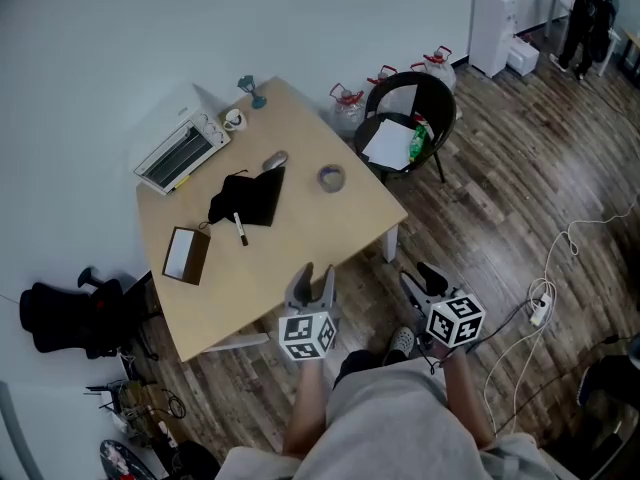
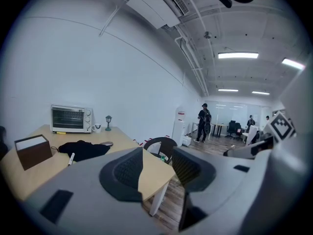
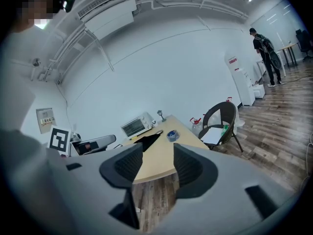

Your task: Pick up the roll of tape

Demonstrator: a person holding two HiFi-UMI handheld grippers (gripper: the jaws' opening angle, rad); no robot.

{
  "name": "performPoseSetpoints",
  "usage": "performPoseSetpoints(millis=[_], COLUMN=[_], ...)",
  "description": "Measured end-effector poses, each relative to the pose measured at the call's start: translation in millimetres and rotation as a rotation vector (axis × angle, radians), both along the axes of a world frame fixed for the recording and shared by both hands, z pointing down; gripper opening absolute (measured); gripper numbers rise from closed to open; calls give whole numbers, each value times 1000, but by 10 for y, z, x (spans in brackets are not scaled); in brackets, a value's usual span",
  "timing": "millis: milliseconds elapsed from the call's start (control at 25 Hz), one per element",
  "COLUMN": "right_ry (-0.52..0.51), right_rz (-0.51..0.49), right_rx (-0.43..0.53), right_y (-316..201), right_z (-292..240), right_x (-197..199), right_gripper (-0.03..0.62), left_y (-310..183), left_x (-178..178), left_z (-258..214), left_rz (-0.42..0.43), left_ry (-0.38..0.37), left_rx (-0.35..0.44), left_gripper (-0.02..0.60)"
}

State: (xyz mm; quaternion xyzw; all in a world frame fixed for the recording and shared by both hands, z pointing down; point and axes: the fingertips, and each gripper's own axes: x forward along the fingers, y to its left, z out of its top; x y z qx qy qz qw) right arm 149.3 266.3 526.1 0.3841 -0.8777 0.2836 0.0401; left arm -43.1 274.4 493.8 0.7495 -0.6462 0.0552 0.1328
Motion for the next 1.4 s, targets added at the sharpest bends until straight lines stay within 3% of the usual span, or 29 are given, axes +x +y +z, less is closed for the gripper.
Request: performPoseSetpoints(millis=[480,640,880,1400], right_ry=[-14,1,0,18], right_rz=[-83,-84,-109,-149], right_rx=[-81,-67,-7,-40], right_y=[-93,-238,-559,-1636], right_z=[293,372,224,303], right_x=[-36,24,-42,-373], right_gripper=[204,244,285,278], left_y=[41,-62,-425,-1500], left_x=[-202,-249,-303,-553], left_z=[251,335,297,395], left_rz=[-85,-92,-87,-97], left_ry=[43,46,54,75], left_rx=[-60,-72,-63,-91], left_gripper=[166,166,166,166])
